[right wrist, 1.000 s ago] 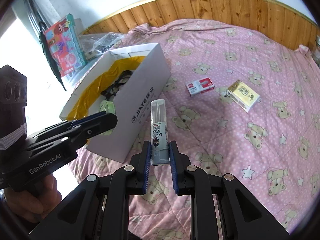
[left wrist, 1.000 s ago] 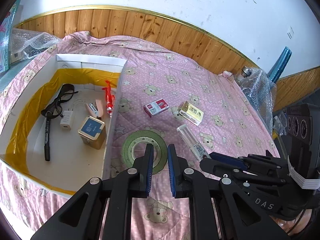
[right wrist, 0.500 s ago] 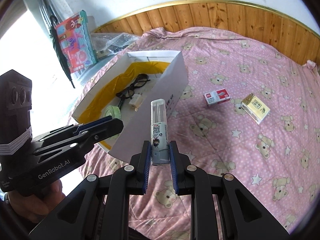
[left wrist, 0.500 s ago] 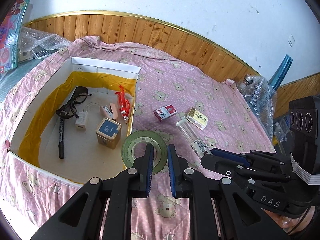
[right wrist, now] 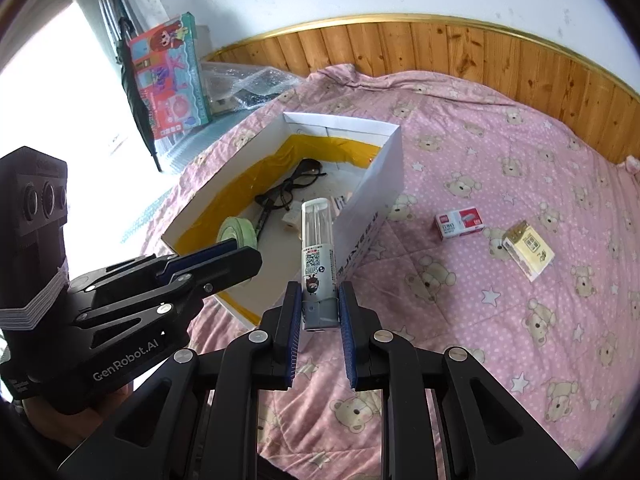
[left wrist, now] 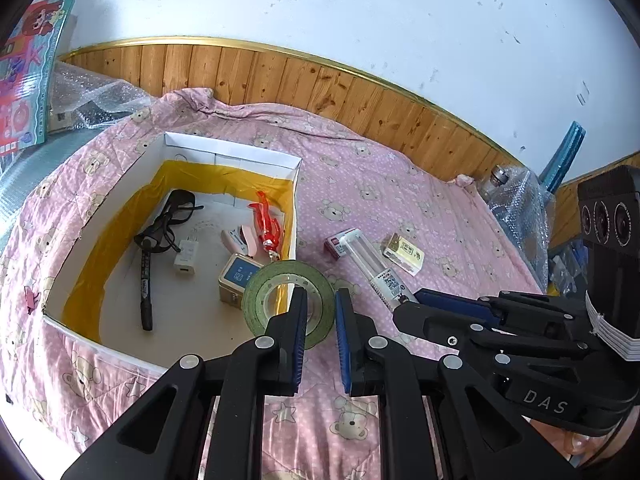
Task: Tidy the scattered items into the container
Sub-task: 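Carry the tube with the right gripper while the left carries the tape roll over the box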
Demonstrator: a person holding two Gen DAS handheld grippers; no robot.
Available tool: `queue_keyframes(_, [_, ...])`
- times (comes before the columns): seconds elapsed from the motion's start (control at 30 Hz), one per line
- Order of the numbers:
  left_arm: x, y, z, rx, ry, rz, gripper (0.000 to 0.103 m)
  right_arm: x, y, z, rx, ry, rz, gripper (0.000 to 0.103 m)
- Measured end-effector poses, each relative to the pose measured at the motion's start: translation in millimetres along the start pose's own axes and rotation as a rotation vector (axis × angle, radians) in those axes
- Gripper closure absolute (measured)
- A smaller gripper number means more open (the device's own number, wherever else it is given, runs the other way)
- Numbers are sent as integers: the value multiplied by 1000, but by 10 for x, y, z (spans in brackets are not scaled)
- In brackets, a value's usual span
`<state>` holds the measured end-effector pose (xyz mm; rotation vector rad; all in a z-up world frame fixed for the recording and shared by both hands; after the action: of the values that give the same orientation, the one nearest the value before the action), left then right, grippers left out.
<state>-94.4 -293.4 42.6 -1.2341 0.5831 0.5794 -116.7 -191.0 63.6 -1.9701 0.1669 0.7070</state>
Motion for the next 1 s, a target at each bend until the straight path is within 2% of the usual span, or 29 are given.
queue_keyframes(0.57, [12,-129,-587,-24,-81,20,88,-169,212,-418,-15,-59,-22,84])
queue_keyframes(1.0, [24,-55,-932,-37,-134,11,88,-306,474,-596,-28,-77,-50,84])
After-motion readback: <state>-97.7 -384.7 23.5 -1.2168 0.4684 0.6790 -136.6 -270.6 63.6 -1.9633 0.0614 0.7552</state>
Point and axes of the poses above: each gripper's, at about its wrist camera, not at the fingertips, and y roughly the way its jaws point, z to its right, x to its underside, the point moved 5 cm from there along y, roughly the way its jaws point, and after that the axes turned 8 degrees about y, right-handed, at the moved point
